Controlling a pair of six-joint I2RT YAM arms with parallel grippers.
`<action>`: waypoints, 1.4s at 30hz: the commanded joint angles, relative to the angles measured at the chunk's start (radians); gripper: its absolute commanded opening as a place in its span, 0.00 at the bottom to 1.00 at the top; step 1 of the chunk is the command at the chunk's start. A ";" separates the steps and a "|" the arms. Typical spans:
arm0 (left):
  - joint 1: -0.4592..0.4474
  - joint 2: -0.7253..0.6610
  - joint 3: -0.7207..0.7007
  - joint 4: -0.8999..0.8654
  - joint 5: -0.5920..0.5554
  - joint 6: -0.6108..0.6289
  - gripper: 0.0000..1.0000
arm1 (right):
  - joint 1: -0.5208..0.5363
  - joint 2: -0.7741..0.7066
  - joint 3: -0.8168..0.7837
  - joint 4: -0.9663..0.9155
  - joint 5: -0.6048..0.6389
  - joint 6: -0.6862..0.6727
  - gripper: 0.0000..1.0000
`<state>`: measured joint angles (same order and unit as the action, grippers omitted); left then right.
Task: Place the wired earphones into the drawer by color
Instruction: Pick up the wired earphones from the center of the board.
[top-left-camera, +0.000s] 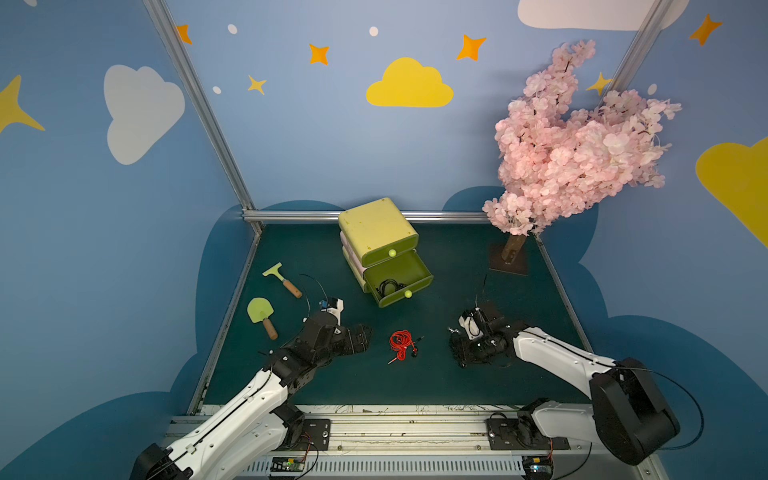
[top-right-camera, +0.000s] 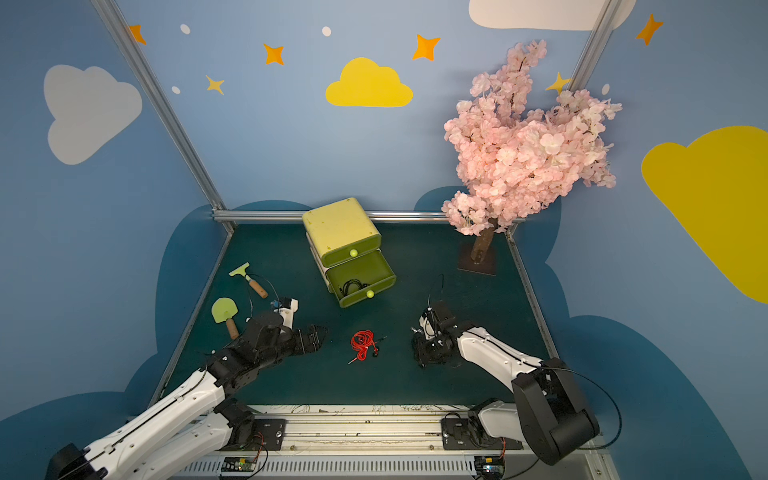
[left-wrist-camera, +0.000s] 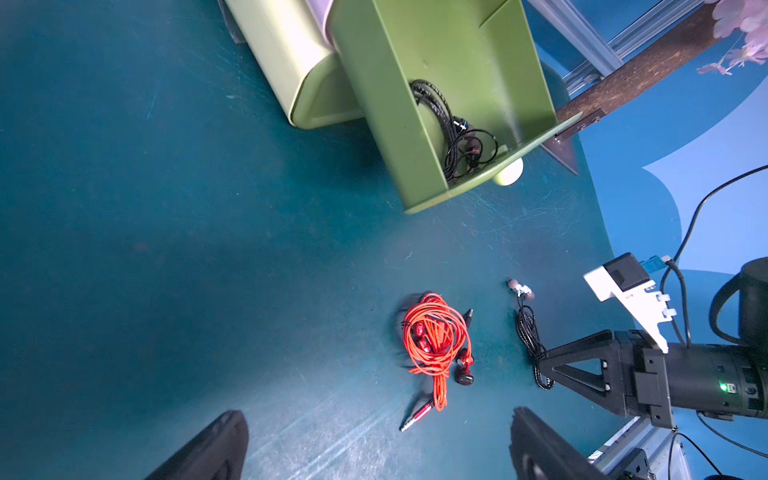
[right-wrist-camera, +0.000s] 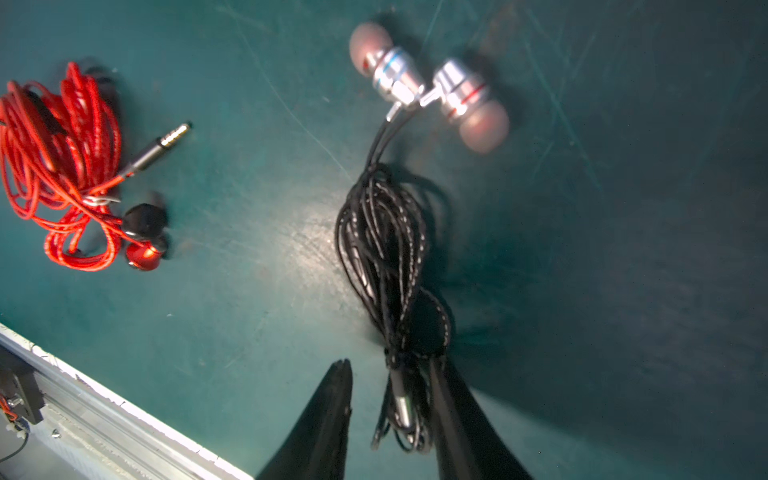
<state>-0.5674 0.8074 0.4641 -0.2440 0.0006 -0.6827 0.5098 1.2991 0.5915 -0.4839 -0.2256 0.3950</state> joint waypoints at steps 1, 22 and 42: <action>0.004 -0.011 -0.014 0.002 -0.011 -0.006 1.00 | 0.005 0.008 0.026 0.013 0.008 -0.010 0.32; 0.004 -0.018 -0.021 0.007 -0.010 -0.018 1.00 | 0.004 0.071 0.051 0.019 0.032 -0.014 0.29; 0.004 -0.014 -0.002 -0.001 -0.014 -0.012 1.00 | 0.004 -0.023 0.077 -0.042 0.032 -0.019 0.10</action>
<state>-0.5674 0.7982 0.4549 -0.2382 -0.0002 -0.7036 0.5106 1.3296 0.6376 -0.4877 -0.2058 0.3840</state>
